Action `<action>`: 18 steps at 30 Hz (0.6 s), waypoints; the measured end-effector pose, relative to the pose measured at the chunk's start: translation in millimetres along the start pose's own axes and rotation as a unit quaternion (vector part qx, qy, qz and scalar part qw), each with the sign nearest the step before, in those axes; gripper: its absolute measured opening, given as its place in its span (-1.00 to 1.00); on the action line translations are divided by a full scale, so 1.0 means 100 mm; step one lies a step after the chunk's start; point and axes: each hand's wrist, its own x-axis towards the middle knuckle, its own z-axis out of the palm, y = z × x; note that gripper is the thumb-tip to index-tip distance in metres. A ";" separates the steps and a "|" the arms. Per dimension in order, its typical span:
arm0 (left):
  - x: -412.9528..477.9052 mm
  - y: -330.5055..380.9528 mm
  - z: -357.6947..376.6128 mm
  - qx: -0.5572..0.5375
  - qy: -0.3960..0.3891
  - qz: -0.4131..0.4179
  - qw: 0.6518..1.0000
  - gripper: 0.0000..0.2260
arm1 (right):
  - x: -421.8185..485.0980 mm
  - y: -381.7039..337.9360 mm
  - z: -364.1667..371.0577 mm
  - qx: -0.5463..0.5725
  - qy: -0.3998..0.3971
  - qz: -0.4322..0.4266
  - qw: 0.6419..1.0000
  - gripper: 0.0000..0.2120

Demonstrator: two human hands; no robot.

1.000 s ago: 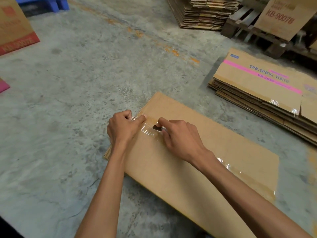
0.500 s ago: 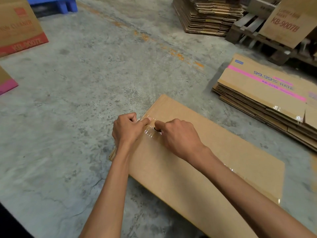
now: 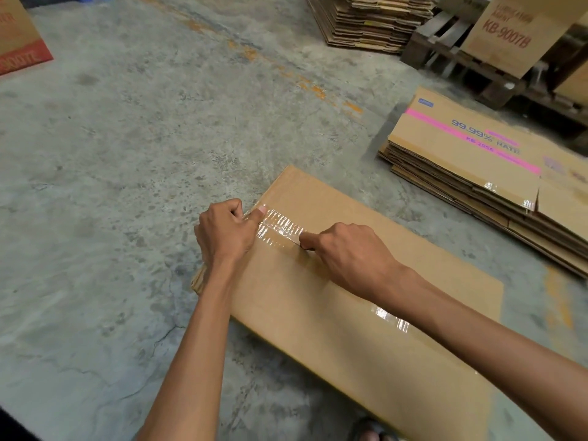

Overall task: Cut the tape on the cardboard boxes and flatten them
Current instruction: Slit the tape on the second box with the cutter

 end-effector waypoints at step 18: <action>-0.10 0.16 0.12 0.168 0.027 0.043 0.985 -0.61 | -0.86 0.26 0.66 0.210 0.160 0.161 0.951 -0.86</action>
